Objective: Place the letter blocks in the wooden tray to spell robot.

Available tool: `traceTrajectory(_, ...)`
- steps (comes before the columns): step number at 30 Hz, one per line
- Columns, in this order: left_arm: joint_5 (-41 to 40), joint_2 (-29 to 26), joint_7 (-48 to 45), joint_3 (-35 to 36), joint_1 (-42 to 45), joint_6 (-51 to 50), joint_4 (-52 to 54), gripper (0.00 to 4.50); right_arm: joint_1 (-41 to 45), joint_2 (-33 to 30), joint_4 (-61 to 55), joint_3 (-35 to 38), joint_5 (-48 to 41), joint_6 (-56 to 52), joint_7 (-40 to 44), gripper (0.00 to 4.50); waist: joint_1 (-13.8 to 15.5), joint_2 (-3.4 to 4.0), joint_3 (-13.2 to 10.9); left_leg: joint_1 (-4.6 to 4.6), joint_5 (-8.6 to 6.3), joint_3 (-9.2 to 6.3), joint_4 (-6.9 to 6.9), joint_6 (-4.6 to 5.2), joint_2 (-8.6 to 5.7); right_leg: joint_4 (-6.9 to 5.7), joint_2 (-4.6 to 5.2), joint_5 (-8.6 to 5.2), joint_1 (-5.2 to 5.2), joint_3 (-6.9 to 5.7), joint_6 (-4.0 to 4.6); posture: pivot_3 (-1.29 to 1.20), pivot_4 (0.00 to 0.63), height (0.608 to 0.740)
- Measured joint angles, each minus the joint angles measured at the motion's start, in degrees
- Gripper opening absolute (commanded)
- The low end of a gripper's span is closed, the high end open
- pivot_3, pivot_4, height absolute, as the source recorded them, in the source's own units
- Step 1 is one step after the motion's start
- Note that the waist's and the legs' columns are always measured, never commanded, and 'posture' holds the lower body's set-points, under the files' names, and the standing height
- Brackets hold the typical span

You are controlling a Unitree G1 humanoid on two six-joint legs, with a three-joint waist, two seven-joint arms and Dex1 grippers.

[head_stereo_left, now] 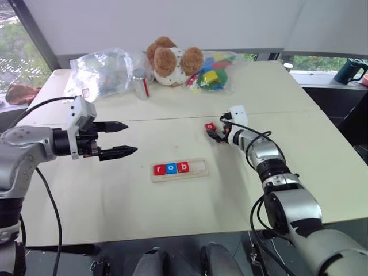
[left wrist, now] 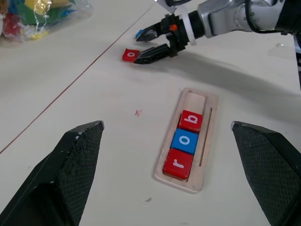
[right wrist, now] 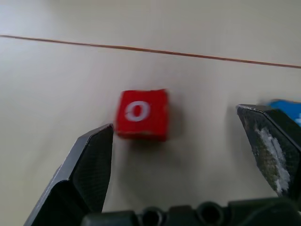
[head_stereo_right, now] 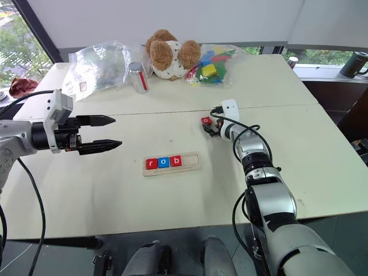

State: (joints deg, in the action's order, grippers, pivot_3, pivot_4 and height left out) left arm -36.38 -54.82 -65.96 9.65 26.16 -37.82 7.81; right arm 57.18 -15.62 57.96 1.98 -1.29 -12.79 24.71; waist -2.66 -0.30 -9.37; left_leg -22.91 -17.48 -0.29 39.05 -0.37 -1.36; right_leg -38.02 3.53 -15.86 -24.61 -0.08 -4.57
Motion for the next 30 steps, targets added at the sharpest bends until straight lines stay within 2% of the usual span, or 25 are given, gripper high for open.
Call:
traceTrajectory(1,0.17,0.04,-0.01,-0.02,-0.12,0.02,0.05,4.5,0.81,0.61,1.86,0.53,-0.07,0.98,-0.58,4.46,-0.1,0.0,0.0,0.01,0.0,0.0,-0.02,0.0,0.01,0.0,-0.01,0.0,0.0,0.0,0.0,0.0,0.15,0.74)
traceTrajectory(4,0.57,0.05,-0.11,0.02,-1.01,0.15,0.31,4.5,2.13,1.69,5.52,1.61,-0.23,2.83,-1.6,3.59,-0.16,0.0,0.0,0.02,0.0,0.0,-0.02,0.0,0.02,-0.03,-0.02,0.0,0.0,0.01,0.0,0.0,0.15,0.74)
traceTrajectory(9,0.82,0.05,-0.03,0.11,-2.3,0.64,0.56,4.5,2.63,3.96,6.86,1.58,-0.07,4.53,-0.92,1.13,-0.43,0.0,0.0,0.03,0.01,0.0,-0.01,-0.01,0.03,-0.05,-0.02,0.0,0.01,0.01,0.0,0.0,0.15,0.74)
traceTrajectory(15,0.81,0.05,0.13,0.17,-3.38,0.79,1.48,4.5,2.89,4.11,7.48,1.58,0.01,5.28,-1.43,1.13,-0.76,0.0,0.0,0.04,0.01,-0.02,-0.01,-0.02,0.03,-0.06,-0.02,0.0,0.01,0.01,0.0,0.0,0.15,0.74)
traceTrajectory(18,0.8,0.06,-0.33,0.1,-3.69,1.03,2.37,4.5,0.15,2.83,0.55,1.68,-0.06,3.73,-1.97,1.13,-0.44,0.0,0.0,0.0,0.01,-0.05,-0.02,-0.02,0.03,-0.06,-0.01,0.0,0.0,0.01,0.0,0.0,0.15,0.74)
traceTrajectory(19,0.79,0.08,-0.67,-0.02,-3.93,1.1,3.04,4.5,-2.27,1.9,-5.67,1.95,-0.17,1.52,-2.79,1.13,-0.21,0.01,0.0,-0.03,0.01,-0.08,-0.02,-0.02,0.03,-0.07,-0.01,0.0,-0.01,0.01,0.0,0.0,0.15,0.74)
traceTrajectory(22,0.81,0.11,-2.06,-1.16,-4.61,1.22,4.87,4.5,-15.31,0.53,-35.34,5.09,-0.73,-11.93,-8.43,1.13,0.81,0.01,0.04,-0.39,-0.01,-0.32,0.0,-0.01,0.01,-0.08,-0.01,0.0,-0.26,0.01,-0.01,0.0,0.15,0.74)
traceTrajectory(24,0.97,0.5,-2.95,-3.01,-4.19,1.68,5.38,4.5,-26.8,1.3,-56.22,5.52,-0.78,-22.01,-11.37,1.13,1.72,0.0,0.07,-0.52,-0.01,-0.37,-0.01,-0.01,0.01,-0.13,-0.05,0.0,-0.42,0.01,-0.01,0.0,0.15,0.74)
traceTrajectory(26,1.56,1.29,-3.93,-5.05,-3.03,2.59,5.31,4.5,-37.12,3.74,-72.01,4.6,-1.28,-31.29,-13.27,1.13,1.98,0.01,0.07,-0.55,-0.01,-0.33,-0.01,0.0,-0.01,-0.12,-0.06,0.0,-0.43,0.03,-0.01,0.0,0.15,0.74)
traceTrajectory(30,2.3,4.66,-5.34,-9.69,0.45,4.07,4.72,4.5,-44.97,10.15,-89.16,3.57,-1.05,-45.06,-19.47,1.13,1.53,0.01,0.07,-0.23,-0.13,-0.01,0.16,0.37,-0.07,-0.11,-0.03,0.01,-0.24,0.22,-0.01,0.0,0.15,0.74)
